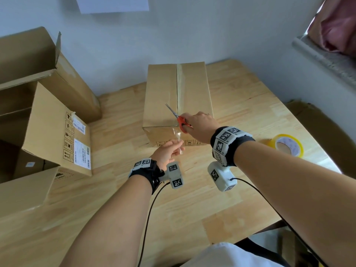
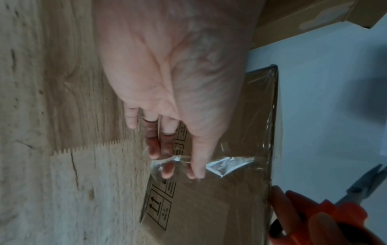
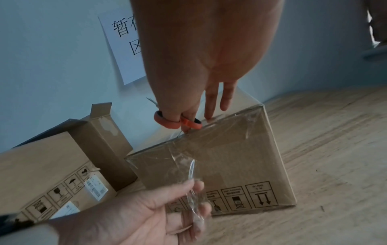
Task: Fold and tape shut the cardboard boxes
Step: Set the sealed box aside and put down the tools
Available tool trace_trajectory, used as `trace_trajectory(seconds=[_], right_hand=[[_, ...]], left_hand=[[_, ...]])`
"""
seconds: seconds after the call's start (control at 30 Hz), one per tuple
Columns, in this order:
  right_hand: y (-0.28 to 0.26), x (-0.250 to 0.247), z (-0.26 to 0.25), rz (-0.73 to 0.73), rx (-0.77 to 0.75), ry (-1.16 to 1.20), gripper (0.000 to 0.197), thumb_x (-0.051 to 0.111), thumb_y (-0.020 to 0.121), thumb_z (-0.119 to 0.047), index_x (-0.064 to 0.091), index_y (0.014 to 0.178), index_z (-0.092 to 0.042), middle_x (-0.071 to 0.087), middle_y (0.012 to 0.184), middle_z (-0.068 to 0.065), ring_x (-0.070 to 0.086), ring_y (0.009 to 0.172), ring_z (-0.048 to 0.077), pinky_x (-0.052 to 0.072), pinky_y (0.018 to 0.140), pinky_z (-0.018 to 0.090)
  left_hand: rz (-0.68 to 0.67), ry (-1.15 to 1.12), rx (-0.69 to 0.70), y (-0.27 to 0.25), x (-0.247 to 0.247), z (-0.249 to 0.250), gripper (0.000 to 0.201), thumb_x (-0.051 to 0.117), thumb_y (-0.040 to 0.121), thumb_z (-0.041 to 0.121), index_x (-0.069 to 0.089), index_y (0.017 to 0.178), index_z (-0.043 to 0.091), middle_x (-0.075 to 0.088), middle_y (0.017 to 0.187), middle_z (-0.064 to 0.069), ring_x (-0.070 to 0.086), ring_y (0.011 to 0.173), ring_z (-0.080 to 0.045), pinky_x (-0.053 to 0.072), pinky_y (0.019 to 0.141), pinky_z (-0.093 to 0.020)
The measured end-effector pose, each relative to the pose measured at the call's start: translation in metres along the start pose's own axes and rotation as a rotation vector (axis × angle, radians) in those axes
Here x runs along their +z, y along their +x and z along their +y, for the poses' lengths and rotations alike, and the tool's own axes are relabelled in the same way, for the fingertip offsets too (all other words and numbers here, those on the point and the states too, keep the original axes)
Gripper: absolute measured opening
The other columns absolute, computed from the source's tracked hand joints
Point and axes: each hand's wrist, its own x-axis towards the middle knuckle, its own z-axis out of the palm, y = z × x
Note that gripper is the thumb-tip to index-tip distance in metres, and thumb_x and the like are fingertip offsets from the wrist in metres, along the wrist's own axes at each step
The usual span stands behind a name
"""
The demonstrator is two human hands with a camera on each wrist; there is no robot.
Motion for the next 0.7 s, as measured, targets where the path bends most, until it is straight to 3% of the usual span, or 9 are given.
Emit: trace_trajectory(seconds=[0.13,0.2,0.27,0.33,0.4,0.5,0.57,0.7], right_hand=[[0.003,-0.01,0.004,0.012,-0.031,0.25,0.012,0.043,0.099,-0.025,0.054,0.099,-0.022,0.065,0.082,0.0,0.052,0.059,0.011,0.043,0.058,0.022],[0.002,-0.016,0.01,0.015,0.011,0.423,0.013,0.048,0.097,-0.023,0.059,0.103,-0.02,0.069,0.089,0.0,0.058,0.062,0.007,0.046,0.057,0.017],[-0.001,-0.019,0.02,-0.184,0.061,0.544,0.015,0.054,0.094,-0.024,0.059,0.108,-0.026,0.07,0.089,0.0,0.063,0.068,0.005,0.05,0.063,0.015],[-0.003,-0.018,0.031,-0.455,0.124,0.489,0.021,0.059,0.091,-0.026,0.061,0.112,-0.025,0.069,0.085,0.001,0.061,0.065,0.006,0.048,0.066,0.015],[-0.003,-0.015,0.039,-0.582,0.199,0.383,0.027,0.064,0.088,-0.027,0.065,0.113,-0.017,0.065,0.077,0.002,0.053,0.057,0.007,0.043,0.06,0.015],[-0.001,-0.009,0.04,-0.679,0.253,0.193,0.038,0.065,0.086,-0.038,0.065,0.108,-0.008,0.054,0.071,0.0,0.043,0.055,0.01,0.036,0.052,0.016],[0.001,-0.004,0.034,-0.743,0.262,0.072,0.037,0.062,0.087,-0.045,0.062,0.099,-0.01,0.049,0.072,0.001,0.039,0.056,0.013,0.034,0.053,0.02],[0.011,0.006,0.028,-0.678,0.286,0.093,0.034,0.058,0.089,-0.045,0.053,0.087,-0.011,0.049,0.073,0.005,0.04,0.057,0.017,0.034,0.055,0.024]], left_hand=[[0.045,0.017,0.013,0.0,-0.001,0.005,0.027,0.056,0.094,0.037,0.066,0.113,0.021,0.066,0.097,0.008,0.057,0.098,-0.014,0.036,0.089,-0.033],[0.062,0.047,0.021,0.0,-0.001,0.007,0.03,0.055,0.094,0.037,0.065,0.116,0.019,0.066,0.101,0.006,0.055,0.098,-0.015,0.036,0.085,-0.033],[0.065,0.08,0.017,0.001,-0.003,0.007,0.03,0.054,0.094,0.038,0.065,0.115,0.02,0.066,0.106,0.005,0.055,0.102,-0.016,0.035,0.088,-0.034],[0.054,0.095,0.014,0.002,-0.005,0.008,0.029,0.053,0.094,0.04,0.065,0.113,0.021,0.064,0.107,0.004,0.055,0.105,-0.017,0.033,0.091,-0.036],[0.054,0.103,0.012,0.005,-0.005,0.008,0.027,0.053,0.093,0.041,0.065,0.108,0.022,0.064,0.103,0.005,0.053,0.102,-0.016,0.033,0.091,-0.036],[0.068,0.096,0.004,0.007,-0.006,0.01,0.022,0.056,0.092,0.041,0.067,0.1,0.023,0.063,0.091,0.01,0.053,0.092,-0.013,0.034,0.088,-0.035],[0.065,0.091,-0.005,0.009,-0.007,0.009,0.02,0.057,0.091,0.04,0.067,0.097,0.024,0.062,0.088,0.011,0.052,0.089,-0.011,0.034,0.086,-0.035],[0.04,0.083,-0.017,0.012,-0.008,0.01,0.017,0.057,0.092,0.039,0.066,0.093,0.024,0.062,0.088,0.009,0.05,0.088,-0.013,0.035,0.08,-0.033]])
